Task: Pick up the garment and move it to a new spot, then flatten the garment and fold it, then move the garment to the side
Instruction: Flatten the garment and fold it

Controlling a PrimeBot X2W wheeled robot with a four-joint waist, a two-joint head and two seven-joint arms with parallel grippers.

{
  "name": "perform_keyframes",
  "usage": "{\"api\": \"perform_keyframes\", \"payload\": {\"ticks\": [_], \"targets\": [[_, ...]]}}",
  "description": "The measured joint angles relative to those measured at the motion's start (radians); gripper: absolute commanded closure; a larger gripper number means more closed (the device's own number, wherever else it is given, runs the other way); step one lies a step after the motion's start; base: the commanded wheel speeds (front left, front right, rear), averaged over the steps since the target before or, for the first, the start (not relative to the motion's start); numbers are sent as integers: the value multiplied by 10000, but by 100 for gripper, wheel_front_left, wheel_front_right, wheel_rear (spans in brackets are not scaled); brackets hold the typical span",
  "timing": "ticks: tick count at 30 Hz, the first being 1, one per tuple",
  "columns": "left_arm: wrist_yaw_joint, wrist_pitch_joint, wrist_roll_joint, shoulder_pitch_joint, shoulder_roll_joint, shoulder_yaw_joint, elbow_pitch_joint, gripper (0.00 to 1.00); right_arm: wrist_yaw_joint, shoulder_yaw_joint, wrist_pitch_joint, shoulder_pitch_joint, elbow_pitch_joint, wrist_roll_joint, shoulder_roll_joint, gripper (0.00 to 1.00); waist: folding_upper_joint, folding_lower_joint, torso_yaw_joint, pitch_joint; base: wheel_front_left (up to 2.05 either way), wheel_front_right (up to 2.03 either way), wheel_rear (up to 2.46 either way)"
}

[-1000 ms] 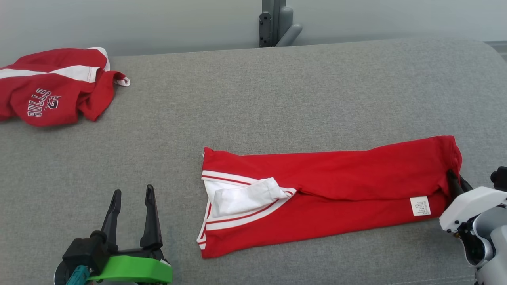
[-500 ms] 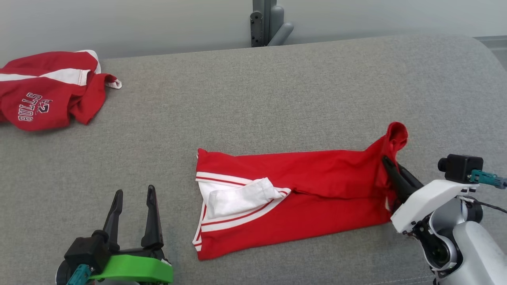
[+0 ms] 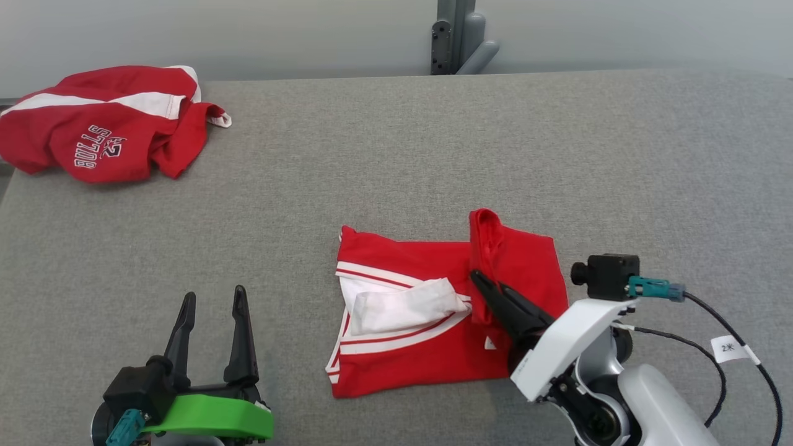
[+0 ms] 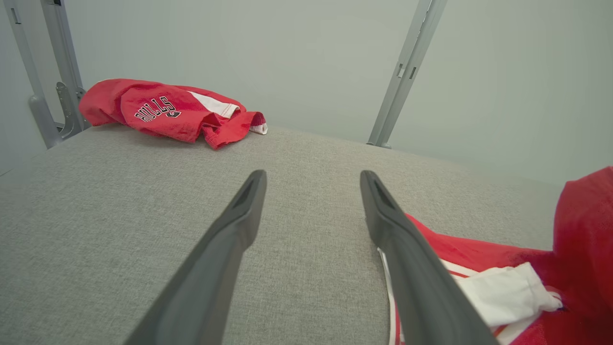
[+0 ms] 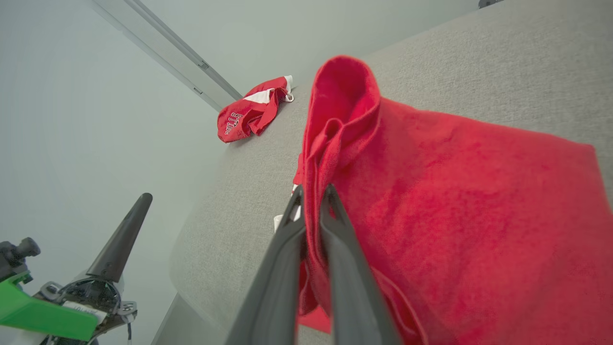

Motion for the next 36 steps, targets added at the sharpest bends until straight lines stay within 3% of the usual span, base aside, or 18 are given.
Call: {"api": "perform_keyframes", "payload": {"ticks": [9, 22, 23, 24, 25, 36], "targets": [[-94, 2, 63, -75, -96, -40, 79, 0, -2, 1356, -780, -854, 1356, 686, 569, 100, 0, 0, 601, 5, 0, 0, 0], [-222, 0, 174, -173, -190, -36, 259, 0, -2, 2817, -2079, -2242, 4186, 1593, 646, 100, 0, 0, 1250, 52, 0, 0, 0], [-236, 2, 176, -174, -196, -23, 276, 0, -2, 2943, -2153, -2344, 4401, 1611, 642, 78, 0, 0, 1271, 54, 0, 0, 0], [-247, 2, 176, -176, -199, -12, 293, 0, -2, 3043, -2280, -2423, 4562, 1728, 652, 49, 0, 0, 1285, 52, 0, 0, 0], [-251, 0, 176, -177, -207, -6, 311, 0, -2, 3139, -2397, -2508, 4736, 1854, 656, 3, 0, 0, 1291, 47, 0, 0, 0], [-257, 0, 278, -166, -265, -33, 330, 0, -2, 4282, -3450, -3291, 5513, 2792, 654, 0, 0, 0, 1199, -63, 0, 0, 0]]}}
